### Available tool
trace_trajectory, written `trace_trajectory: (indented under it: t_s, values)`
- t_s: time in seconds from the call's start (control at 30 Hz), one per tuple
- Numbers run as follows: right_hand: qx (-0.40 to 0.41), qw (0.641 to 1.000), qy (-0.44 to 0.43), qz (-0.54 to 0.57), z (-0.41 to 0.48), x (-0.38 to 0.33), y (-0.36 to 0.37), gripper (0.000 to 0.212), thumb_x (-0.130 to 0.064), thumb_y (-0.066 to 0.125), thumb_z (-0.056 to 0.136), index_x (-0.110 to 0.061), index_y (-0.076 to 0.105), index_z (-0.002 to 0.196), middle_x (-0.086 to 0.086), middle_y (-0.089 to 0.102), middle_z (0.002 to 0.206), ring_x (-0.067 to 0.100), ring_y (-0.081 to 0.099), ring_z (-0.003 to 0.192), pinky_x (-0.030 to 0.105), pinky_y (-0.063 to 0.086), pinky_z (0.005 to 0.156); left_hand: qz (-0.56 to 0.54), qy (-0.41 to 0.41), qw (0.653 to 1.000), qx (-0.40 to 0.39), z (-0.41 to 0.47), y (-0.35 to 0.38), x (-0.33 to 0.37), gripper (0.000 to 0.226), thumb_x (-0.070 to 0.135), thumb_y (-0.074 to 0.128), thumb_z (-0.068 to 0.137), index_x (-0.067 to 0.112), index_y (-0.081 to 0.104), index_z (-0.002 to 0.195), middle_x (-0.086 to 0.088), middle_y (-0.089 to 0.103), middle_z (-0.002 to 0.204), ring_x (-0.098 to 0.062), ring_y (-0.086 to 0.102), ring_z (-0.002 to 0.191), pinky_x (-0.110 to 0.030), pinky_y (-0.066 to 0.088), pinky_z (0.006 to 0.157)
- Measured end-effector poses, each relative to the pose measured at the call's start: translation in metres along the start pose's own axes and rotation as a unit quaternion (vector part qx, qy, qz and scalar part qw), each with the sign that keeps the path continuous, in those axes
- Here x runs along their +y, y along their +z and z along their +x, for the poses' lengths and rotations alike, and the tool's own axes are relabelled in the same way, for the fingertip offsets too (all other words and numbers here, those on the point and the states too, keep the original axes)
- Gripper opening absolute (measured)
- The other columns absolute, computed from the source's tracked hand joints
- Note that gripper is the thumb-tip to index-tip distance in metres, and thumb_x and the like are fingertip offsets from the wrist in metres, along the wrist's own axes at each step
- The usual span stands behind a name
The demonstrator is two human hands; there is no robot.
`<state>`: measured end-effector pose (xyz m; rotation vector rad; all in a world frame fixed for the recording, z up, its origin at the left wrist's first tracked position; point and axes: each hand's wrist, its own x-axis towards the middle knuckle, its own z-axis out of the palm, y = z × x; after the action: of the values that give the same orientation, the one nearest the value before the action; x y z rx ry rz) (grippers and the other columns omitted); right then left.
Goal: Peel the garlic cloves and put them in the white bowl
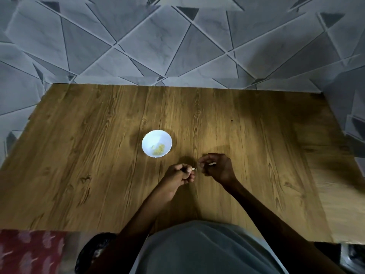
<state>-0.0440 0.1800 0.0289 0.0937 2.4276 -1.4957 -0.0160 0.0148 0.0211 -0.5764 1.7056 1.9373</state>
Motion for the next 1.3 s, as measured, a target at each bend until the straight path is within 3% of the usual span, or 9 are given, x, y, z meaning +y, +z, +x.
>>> trace_trajectory:
  t_s: [0.2,0.3,0.5,0.67,0.8,0.93,1.07,1.13,1.3]
  values:
    - [-0.113,0.992,0.025,0.049,-0.005,-0.01,-0.009,0.009,-0.015,0.074,0.086,-0.015,0.078,0.094,-0.001,0.072,0.079,0.005,0.059,0.065,0.021,0.046,0.055,-0.035,-0.006,0.999,-0.03,-0.001,0.0,0.008,0.031,-0.017,0.04,0.09,0.007,0.054,0.077,-0.012,0.064,0.093,-0.016,0.057,0.072,-0.022,0.052,0.065]
    - [-0.101,0.992,0.037,0.065,-0.006,-0.011,-0.01,0.008,-0.015,0.076,0.084,-0.014,0.078,0.092,-0.003,0.072,0.074,0.004,0.058,0.063,0.019,0.045,0.055,-0.024,0.006,0.999,-0.022,-0.004,0.004,0.01,0.024,-0.015,0.042,0.091,0.003,0.055,0.084,-0.011,0.063,0.09,-0.015,0.058,0.071,-0.021,0.053,0.064]
    - [-0.031,0.995,0.043,0.089,-0.01,-0.012,-0.003,0.008,-0.011,0.079,0.08,-0.009,0.078,0.088,0.002,0.074,0.073,0.005,0.062,0.059,0.016,0.048,0.053,0.094,0.12,0.984,0.093,-0.006,0.014,0.004,0.011,-0.003,0.053,0.094,-0.005,0.064,0.091,-0.008,0.069,0.077,-0.011,0.066,0.062,-0.024,0.056,0.06]
    - [-0.029,0.992,0.054,0.113,-0.015,-0.011,0.001,0.008,-0.007,0.076,0.082,-0.007,0.078,0.09,0.008,0.075,0.077,0.01,0.064,0.063,0.018,0.052,0.057,0.09,0.135,0.978,0.129,-0.011,0.018,0.0,0.018,-0.003,0.05,0.093,0.004,0.064,0.085,-0.007,0.07,0.076,-0.014,0.069,0.065,-0.031,0.06,0.066]
    - [-0.082,0.976,0.094,0.18,-0.019,-0.011,-0.005,0.013,-0.002,0.07,0.083,-0.002,0.075,0.096,0.011,0.075,0.085,0.015,0.066,0.071,0.022,0.053,0.064,-0.013,0.048,0.996,0.077,-0.015,0.016,0.003,0.025,-0.01,0.045,0.092,0.005,0.061,0.08,-0.006,0.069,0.078,-0.016,0.069,0.073,-0.029,0.06,0.072]
    - [-0.131,0.959,0.139,0.208,-0.021,-0.012,-0.011,0.016,-0.001,0.068,0.086,0.001,0.073,0.101,0.006,0.073,0.08,0.009,0.064,0.065,0.022,0.053,0.065,-0.039,0.027,0.999,0.021,-0.02,0.01,0.0,0.024,-0.01,0.048,0.093,0.005,0.063,0.082,-0.007,0.071,0.078,-0.018,0.069,0.078,-0.03,0.059,0.077]
    - [-0.121,0.968,0.117,0.185,-0.023,-0.013,-0.014,0.014,-0.001,0.069,0.085,0.001,0.074,0.098,0.007,0.072,0.079,0.011,0.064,0.066,0.022,0.052,0.064,-0.023,0.062,0.998,-0.001,-0.025,0.008,-0.002,0.011,0.001,0.055,0.096,-0.002,0.065,0.095,-0.016,0.072,0.09,-0.021,0.071,0.084,-0.03,0.058,0.077]
    - [-0.111,0.976,0.099,0.159,-0.024,-0.013,-0.016,0.013,-0.001,0.07,0.084,0.0,0.075,0.096,0.01,0.073,0.08,0.014,0.063,0.067,0.021,0.052,0.063,-0.001,0.077,0.997,0.0,-0.026,0.006,-0.003,0.014,0.005,0.058,0.095,-0.006,0.065,0.102,-0.018,0.072,0.094,-0.024,0.072,0.087,-0.034,0.059,0.079]
    - [-0.105,0.986,0.077,0.107,-0.027,-0.011,-0.017,0.011,0.001,0.07,0.082,-0.002,0.076,0.089,0.01,0.071,0.074,0.012,0.062,0.063,0.019,0.05,0.057,0.108,0.117,0.987,0.017,-0.026,0.005,-0.003,0.006,0.005,0.064,0.091,0.003,0.069,0.094,-0.015,0.073,0.085,-0.025,0.074,0.079,-0.04,0.061,0.077]
